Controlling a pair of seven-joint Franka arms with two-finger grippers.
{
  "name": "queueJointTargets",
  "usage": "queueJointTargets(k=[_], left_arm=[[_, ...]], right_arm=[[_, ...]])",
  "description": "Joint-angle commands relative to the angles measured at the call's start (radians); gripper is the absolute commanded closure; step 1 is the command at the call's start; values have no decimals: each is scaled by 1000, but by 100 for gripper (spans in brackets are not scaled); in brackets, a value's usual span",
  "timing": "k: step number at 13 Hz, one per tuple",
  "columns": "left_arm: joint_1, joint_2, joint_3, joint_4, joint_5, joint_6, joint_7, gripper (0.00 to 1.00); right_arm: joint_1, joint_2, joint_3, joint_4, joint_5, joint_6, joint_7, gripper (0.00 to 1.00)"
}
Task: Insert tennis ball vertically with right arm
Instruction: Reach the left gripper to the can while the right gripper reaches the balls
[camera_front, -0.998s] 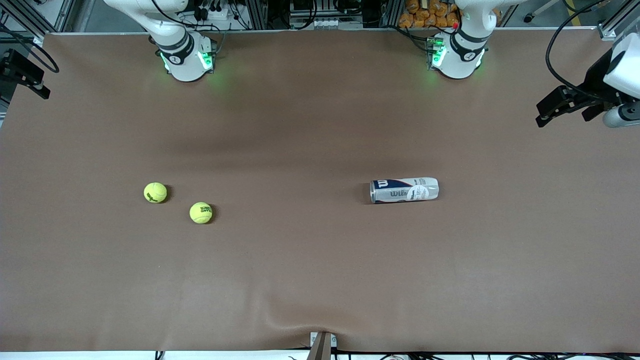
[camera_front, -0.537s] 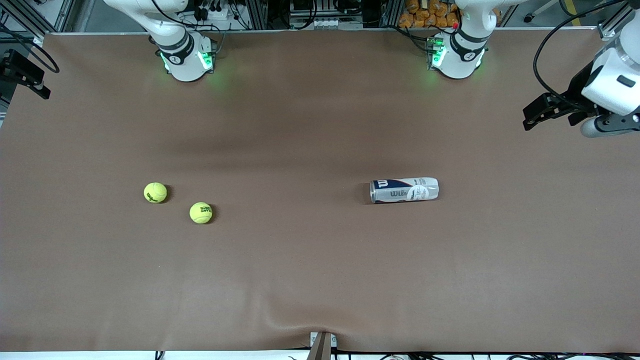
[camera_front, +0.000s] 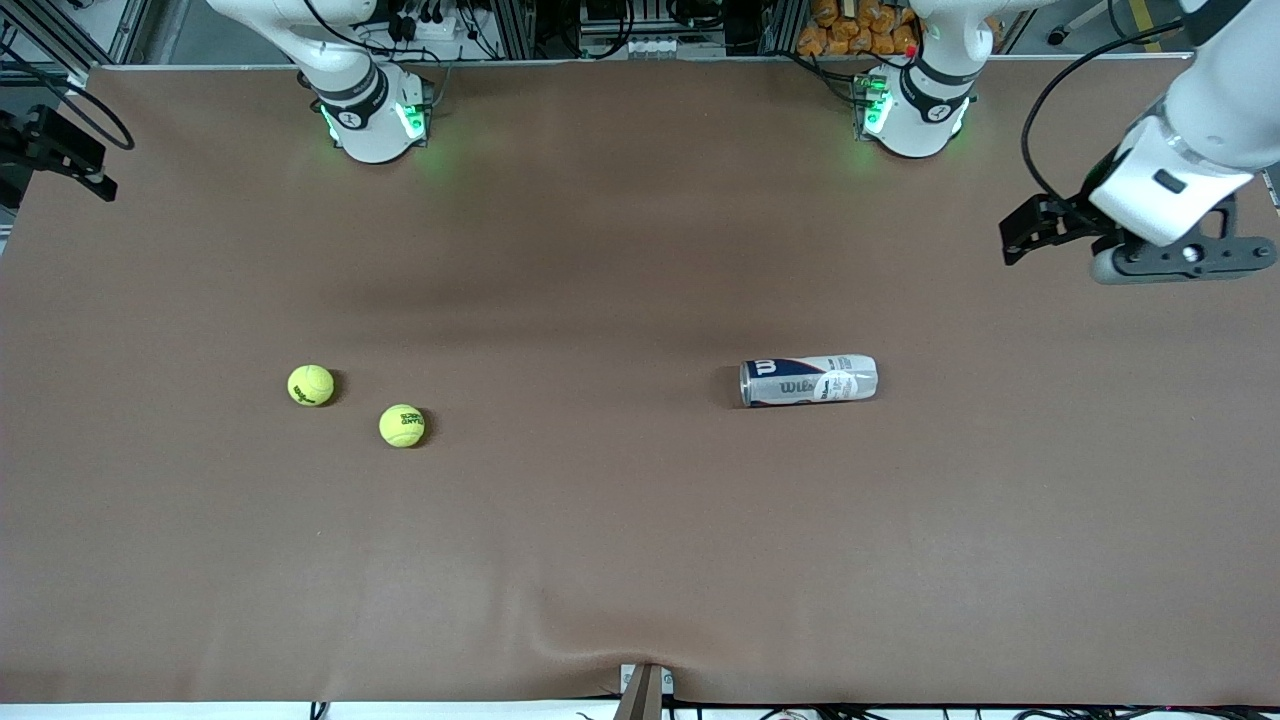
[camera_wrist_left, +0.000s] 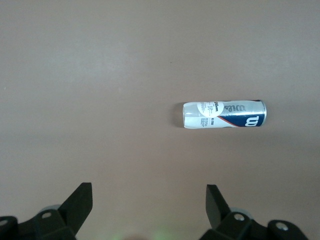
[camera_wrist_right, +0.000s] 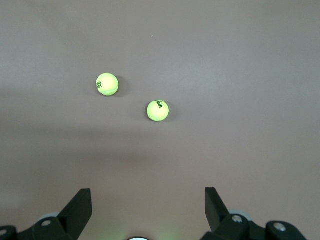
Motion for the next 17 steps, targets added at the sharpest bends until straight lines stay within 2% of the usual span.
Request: queueJointTargets(k=[1, 4, 6, 7, 9, 14, 17], left_arm=[[8, -25, -5, -44, -3, 32, 77, 0], [11, -29, -5, -122, -1, 116, 250, 0], [14, -24, -4, -190, 6, 193, 411, 0], [8, -19, -5, -208, 21, 205, 427, 0], [-12, 10, -26, -216, 67, 215, 489, 0], [-28, 123, -36, -214, 84, 257, 741, 0], [-107, 172, -43, -210, 211, 261, 744, 0]], right_arm=[[-4, 25, -10, 18, -5, 3, 19, 0], [-1, 39, -10, 17, -11, 4, 19, 0], [5, 82, -8, 18, -7, -4, 21, 0], [8, 87, -8, 17, -7, 3, 21, 0], [11, 108, -5, 18, -5, 6, 21, 0], [85, 188, -4, 17, -5, 4, 85, 0], [136, 249, -4, 18, 1, 13, 147, 0]])
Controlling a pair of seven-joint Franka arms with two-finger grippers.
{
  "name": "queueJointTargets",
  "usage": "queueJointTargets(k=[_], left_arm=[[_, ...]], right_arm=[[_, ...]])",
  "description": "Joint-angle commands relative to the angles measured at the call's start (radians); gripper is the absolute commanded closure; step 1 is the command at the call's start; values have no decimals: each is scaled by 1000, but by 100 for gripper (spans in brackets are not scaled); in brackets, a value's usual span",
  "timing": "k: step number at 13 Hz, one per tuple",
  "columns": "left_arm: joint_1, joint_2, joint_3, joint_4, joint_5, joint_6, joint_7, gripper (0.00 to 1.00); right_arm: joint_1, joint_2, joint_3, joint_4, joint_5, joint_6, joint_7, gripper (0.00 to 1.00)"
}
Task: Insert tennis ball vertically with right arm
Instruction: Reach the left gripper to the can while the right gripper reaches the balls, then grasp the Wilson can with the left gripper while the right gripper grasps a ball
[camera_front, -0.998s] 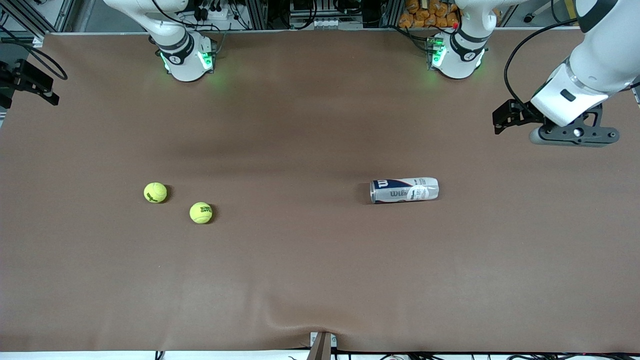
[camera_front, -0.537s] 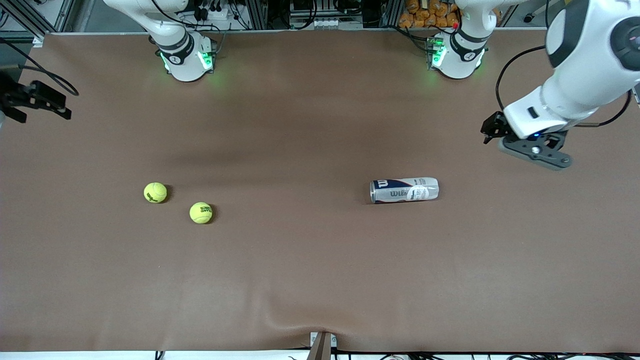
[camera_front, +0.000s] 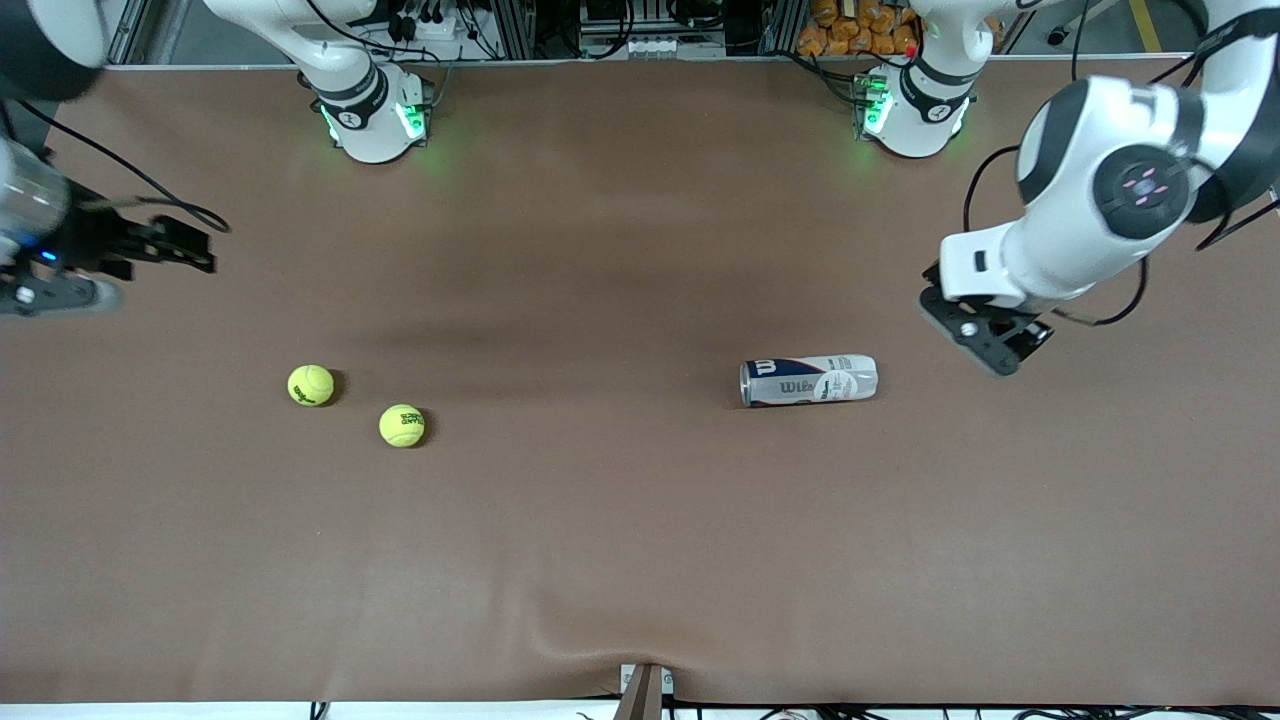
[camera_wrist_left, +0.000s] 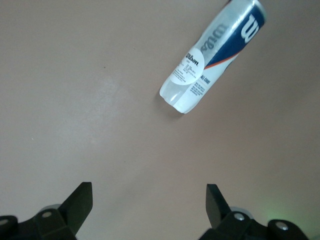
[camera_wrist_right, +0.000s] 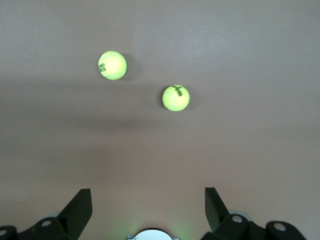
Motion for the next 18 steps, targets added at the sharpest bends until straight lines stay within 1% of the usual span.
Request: queueJointTargets(k=[1, 3, 5, 6, 7, 8, 10, 11, 13, 15, 17, 18], left_arm=[[-64, 44, -6, 10, 89, 2, 10, 0], [-82, 91, -6, 13, 116, -1, 28, 0], [-117, 108, -11, 14, 135, -6, 80, 0], [-171, 111, -11, 14, 181, -6, 82, 0], [-214, 127, -11, 16, 260, -8, 73, 0], [-234, 151, -11, 17, 311, -8, 74, 0], [-233, 189, -11, 17, 325, -8, 80, 0], [-225, 202, -11, 17, 327, -8, 85, 0], [-234, 234, -11, 17, 350, -8, 88, 0], [-218, 286, -11, 17, 371, -3, 91, 0], [-231, 314, -10, 17, 411, -3, 86, 0], [-230, 318, -9, 16, 413, -5, 86, 0]], right_arm=[[35, 54, -4, 22, 1, 7, 33, 0], [47, 89, -4, 22, 10, 45, 36, 0], [53, 131, -4, 22, 31, 85, 126, 0], [72, 151, -4, 22, 36, 114, 163, 0], [85, 177, -4, 22, 40, 148, 197, 0], [89, 204, -4, 22, 50, 175, 232, 0], [92, 240, -4, 19, 88, 243, 292, 0], [101, 263, -4, 19, 93, 263, 306, 0], [130, 304, -5, 15, 91, 323, 312, 0], [132, 358, -5, 12, 91, 414, 312, 0], [141, 393, -5, 11, 91, 453, 312, 0], [139, 412, -5, 11, 91, 476, 312, 0]])
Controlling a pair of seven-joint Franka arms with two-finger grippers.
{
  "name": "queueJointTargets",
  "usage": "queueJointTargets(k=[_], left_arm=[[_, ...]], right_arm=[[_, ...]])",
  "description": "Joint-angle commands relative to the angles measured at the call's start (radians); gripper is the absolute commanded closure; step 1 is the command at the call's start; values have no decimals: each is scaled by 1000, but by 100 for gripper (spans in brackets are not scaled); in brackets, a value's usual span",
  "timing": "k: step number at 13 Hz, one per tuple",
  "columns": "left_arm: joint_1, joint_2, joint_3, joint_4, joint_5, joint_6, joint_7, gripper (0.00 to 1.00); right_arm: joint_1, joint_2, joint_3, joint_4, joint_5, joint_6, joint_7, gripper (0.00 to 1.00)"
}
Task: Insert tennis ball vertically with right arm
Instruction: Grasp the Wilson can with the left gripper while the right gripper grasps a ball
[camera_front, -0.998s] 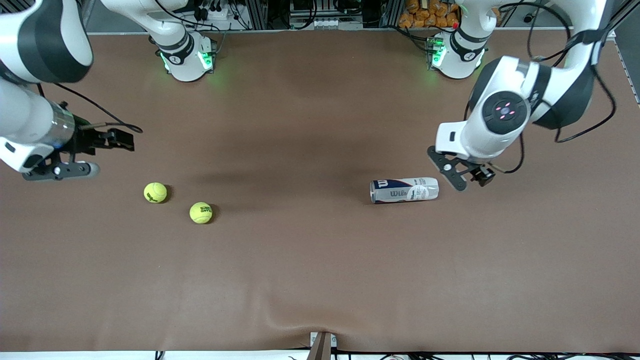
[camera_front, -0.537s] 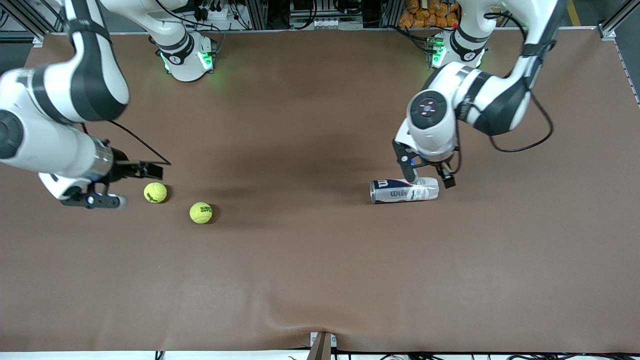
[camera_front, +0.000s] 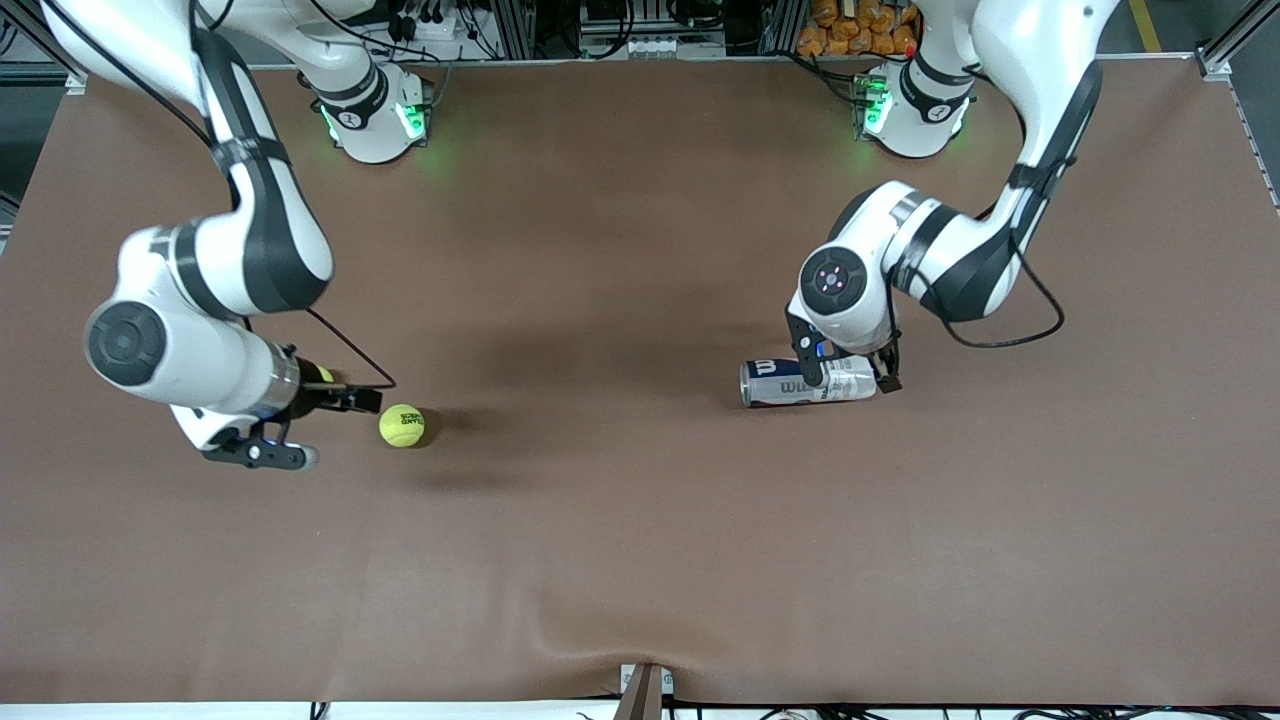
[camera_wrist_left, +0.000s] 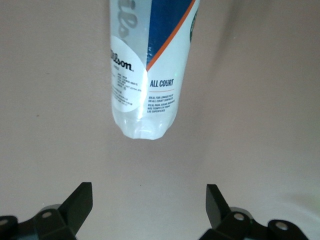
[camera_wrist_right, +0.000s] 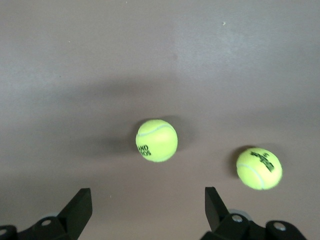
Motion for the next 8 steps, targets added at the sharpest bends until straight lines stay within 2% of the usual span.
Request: queueJointTargets(k=[1, 4, 8], left_arm=[[-1, 28, -3, 16, 30, -9, 16, 0], [-12, 72, -3, 42, 89, -9, 5, 0], [-32, 128, -2, 93, 95, -9, -34, 0]], right_arm=[[8, 50, -8, 13, 14, 56, 13, 0], [29, 109, -8, 2, 13, 129, 14, 0], [36, 167, -8, -3, 1, 147, 19, 0]])
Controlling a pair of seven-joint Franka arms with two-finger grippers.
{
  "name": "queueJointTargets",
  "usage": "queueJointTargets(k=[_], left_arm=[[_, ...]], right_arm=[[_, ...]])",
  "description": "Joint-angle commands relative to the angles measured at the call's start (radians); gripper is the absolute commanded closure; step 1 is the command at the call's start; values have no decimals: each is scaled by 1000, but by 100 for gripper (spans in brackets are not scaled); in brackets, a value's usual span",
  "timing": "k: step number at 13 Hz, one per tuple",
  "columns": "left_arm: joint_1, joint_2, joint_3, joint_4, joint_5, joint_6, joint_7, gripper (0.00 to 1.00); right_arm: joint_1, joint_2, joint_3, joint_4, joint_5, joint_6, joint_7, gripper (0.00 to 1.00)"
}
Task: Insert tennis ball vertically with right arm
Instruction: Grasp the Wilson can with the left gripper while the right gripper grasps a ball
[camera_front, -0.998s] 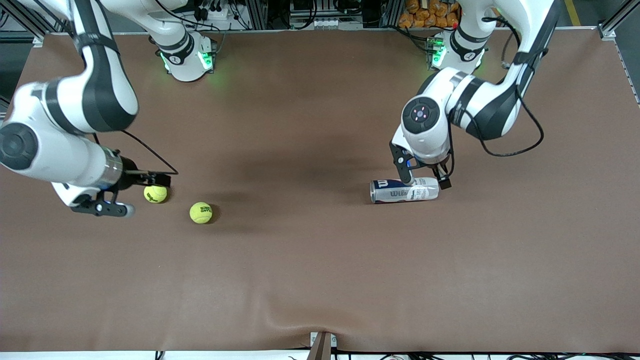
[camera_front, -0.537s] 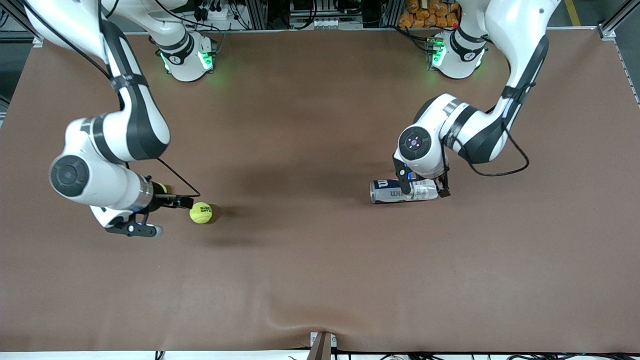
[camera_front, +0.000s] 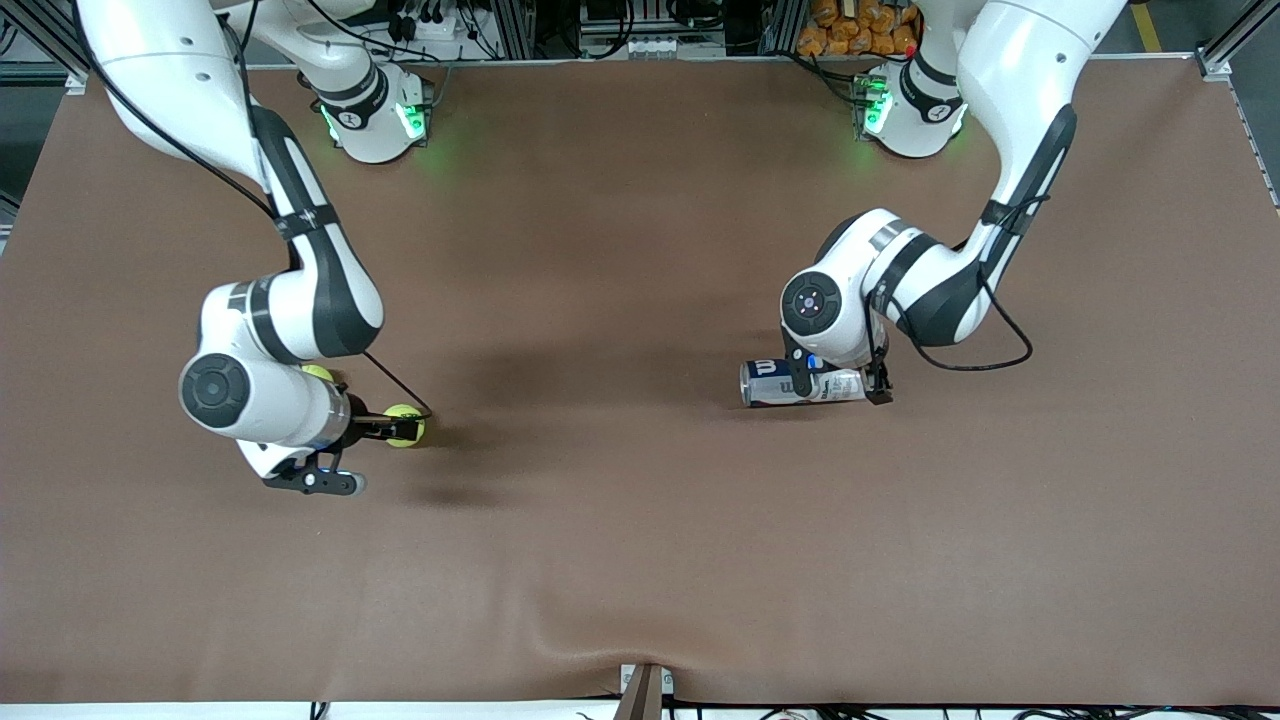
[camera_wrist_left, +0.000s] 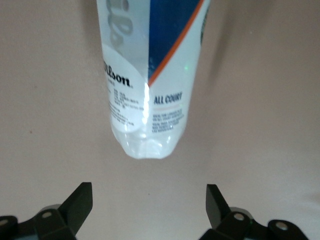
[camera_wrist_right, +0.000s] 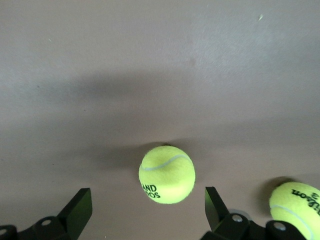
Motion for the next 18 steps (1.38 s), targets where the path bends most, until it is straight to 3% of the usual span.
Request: queueJointTargets(k=[1, 6, 16, 17, 18], left_arm=[[-24, 47, -1, 48, 25, -10, -55, 0], [-66, 97, 3, 51, 94, -10, -142, 0], [-115, 151, 6, 81, 160, -10, -143, 0], [-123, 154, 7, 91, 162, -10, -136, 0], [-126, 163, 9, 100, 172, -10, -132, 0]], right_arm=[[10, 36, -8, 0, 1, 16, 13, 0], [9, 65, -11, -3, -4, 32, 13, 0], [0, 112, -12, -6, -7, 47, 13, 0], [-2, 114, -12, -6, -7, 45, 13, 2], [-5, 114, -12, -6, -7, 45, 13, 12]])
